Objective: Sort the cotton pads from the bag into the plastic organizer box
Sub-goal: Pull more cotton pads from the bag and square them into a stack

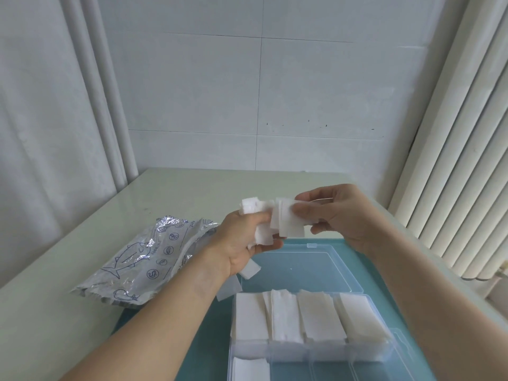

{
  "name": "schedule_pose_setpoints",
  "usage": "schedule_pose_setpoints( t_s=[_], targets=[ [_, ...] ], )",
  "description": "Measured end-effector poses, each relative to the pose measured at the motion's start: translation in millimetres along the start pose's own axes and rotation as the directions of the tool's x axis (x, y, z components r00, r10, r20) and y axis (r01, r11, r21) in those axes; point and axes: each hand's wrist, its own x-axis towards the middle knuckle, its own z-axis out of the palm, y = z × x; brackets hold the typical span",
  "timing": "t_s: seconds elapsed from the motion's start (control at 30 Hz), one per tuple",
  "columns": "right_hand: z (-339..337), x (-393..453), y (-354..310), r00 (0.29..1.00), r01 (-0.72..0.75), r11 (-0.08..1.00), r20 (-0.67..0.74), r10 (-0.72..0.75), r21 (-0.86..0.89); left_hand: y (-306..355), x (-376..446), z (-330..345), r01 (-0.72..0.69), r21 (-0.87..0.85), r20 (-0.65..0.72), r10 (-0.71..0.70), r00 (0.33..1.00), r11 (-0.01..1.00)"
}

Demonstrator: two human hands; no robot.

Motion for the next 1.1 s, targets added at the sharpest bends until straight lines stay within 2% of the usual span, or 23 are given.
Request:
schedule_pose_setpoints(
  t_s=[0.1, 0.2, 0.3, 0.43, 0.63, 0.7, 0.8, 1.0, 1.1],
  targets=[
    [8, 0, 7, 1.0, -0.005, 0.999, -0.026, 0.004, -0.043, 4, -3, 2, 0.064, -0.046, 0.131, -0.057, 0.99, 0.997],
    [11, 1, 8, 0.997, 0.043, 0.998, -0.064, -0.046, -0.044, 6, -5, 1, 0.088, -0.12, 0.163, -0.068, 0.984, 0.989],
    [14, 2, 8, 0.994, 0.072, 0.997, -0.082, -0.075, -0.034, 5, -6, 1, 0.052, -0.073, 0.19, -0.038, 0.981, 0.996],
    [8, 3, 5, 0.982, 0.107, 0.991, -0.145, -0.117, -0.078, 1, -2, -2, 0.012, -0.076, 0.136, -0.001, 0.991, 0.997],
    [0, -2, -5, 0.98, 0.076, 0.995, -0.189, -0.061, 0.069, -1, 0, 1, -0.067, -0.108, 0.004, 0.068, 0.998, 0.992],
    [10, -1, -1, 0.972, 0.049, 0.999, -0.228, -0.05, -0.008, -3, 0, 5, -0.101, -0.14, -0.042, 0.096, 0.994, 0.985],
    [25, -2, 5, 0.959, 0.042, 0.984, -0.269, -0.088, -0.174, -4, -1, 10, -0.123, -0.185, -0.043, 0.117, 0.992, 0.975],
    [31, -9, 1, 0.977, 0.046, 0.88, -0.162, -0.137, -0.472, -1, -3, 10, -0.145, -0.157, 0.002, 0.147, 0.989, 0.977],
    [25, -10, -7, 0.999, -0.053, 0.774, -0.032, 0.043, -0.631, 0, -3, 9, -0.151, -0.143, -0.027, 0.148, 0.989, 0.978]
  ],
)
